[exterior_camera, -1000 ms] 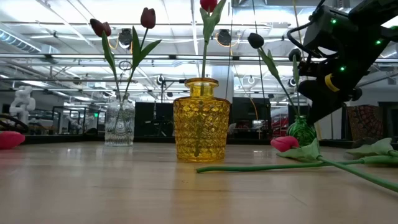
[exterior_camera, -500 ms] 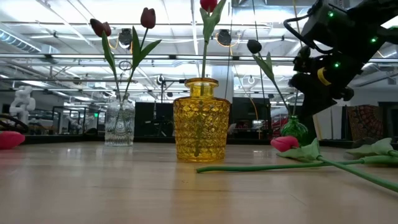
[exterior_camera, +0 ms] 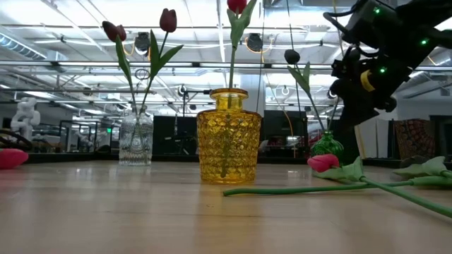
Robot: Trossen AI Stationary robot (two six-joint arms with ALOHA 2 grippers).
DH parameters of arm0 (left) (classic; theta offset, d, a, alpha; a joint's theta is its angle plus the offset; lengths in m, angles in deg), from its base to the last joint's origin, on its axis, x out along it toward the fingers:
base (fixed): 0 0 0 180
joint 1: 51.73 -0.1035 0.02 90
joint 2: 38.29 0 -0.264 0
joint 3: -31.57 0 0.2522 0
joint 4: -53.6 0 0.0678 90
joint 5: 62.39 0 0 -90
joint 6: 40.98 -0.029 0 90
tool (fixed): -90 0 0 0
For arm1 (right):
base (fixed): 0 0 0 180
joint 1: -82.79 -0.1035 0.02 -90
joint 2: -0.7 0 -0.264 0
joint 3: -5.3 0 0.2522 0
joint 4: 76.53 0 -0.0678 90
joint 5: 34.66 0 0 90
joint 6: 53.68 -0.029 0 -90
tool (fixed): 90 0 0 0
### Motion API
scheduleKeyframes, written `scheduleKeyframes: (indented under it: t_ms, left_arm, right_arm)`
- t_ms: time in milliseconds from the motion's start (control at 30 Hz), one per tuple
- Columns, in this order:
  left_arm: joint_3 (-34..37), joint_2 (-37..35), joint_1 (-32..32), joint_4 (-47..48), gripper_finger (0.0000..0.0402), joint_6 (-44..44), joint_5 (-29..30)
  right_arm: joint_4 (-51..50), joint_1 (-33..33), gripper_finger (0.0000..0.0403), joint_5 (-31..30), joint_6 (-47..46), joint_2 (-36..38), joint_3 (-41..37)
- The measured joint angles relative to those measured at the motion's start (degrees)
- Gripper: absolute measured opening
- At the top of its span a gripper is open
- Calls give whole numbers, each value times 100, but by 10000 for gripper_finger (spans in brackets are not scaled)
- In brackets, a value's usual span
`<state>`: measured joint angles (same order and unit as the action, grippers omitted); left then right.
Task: Sort flowers into vase by color
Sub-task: Adjust the green vase
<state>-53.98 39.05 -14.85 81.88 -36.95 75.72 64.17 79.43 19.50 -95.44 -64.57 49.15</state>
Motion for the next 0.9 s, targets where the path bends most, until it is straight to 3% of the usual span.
scheduleKeyframes:
  t_ms: [367, 633, 900]
  left_arm:
    - [0, 0, 0, 149, 223, -26, -26]
    - [0, 0, 0, 149, 223, -26, -33]
    - [0, 0, 0, 117, 223, -31, -34]
  right_arm:
    - [-545, -274, 0, -518, -402, 706, -126]
    - [743, -61, 0, -471, -693, 453, -1052]
    - [1618, 123, 0, -422, -414, 78, -1216]
